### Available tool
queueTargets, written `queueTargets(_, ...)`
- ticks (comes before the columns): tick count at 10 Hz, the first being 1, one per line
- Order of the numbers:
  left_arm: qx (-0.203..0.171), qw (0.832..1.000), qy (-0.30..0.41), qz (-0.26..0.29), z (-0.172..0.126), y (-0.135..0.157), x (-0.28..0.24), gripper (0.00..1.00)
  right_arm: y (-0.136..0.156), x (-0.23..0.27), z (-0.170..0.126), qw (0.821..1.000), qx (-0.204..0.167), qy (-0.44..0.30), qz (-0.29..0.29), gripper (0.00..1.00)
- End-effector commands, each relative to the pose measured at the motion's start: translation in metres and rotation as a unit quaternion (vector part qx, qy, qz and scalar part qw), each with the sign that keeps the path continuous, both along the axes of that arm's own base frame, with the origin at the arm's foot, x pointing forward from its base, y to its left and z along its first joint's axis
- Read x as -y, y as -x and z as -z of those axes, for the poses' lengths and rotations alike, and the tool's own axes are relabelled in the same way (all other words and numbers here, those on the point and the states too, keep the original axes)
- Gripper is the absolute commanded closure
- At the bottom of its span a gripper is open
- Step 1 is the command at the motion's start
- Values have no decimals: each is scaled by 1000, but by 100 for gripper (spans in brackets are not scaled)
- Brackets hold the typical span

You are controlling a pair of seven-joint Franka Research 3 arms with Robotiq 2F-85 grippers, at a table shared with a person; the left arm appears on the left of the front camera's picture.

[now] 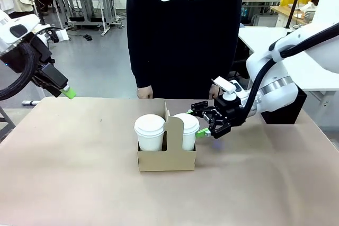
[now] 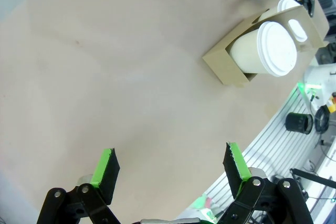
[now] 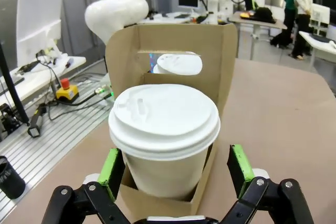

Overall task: Pour a drink into a cup and package it in a carrier.
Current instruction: Insert the held 600 ml Paper Cup into the Cup Carrier.

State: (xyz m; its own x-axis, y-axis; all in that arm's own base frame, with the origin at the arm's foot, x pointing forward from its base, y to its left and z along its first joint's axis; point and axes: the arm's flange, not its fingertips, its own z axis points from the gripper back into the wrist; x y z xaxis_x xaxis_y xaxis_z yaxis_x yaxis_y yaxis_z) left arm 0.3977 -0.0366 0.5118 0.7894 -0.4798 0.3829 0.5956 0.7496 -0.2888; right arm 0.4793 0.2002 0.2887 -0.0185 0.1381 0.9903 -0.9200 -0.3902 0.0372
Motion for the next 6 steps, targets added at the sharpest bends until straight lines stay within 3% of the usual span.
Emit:
queueTargets(1,-1,1000,-4,-7,-3,1,2,0,5,13,-12,999,2,44,21,0)
queueTargets(4,-1,1000,-4,-7,-3,1,2,0,9,60,-50,982,8,120,146,0)
queueTargets(6,-1,1000,-4,-7,-3,1,2,0,19,100,-84,954,-38,168,246,0)
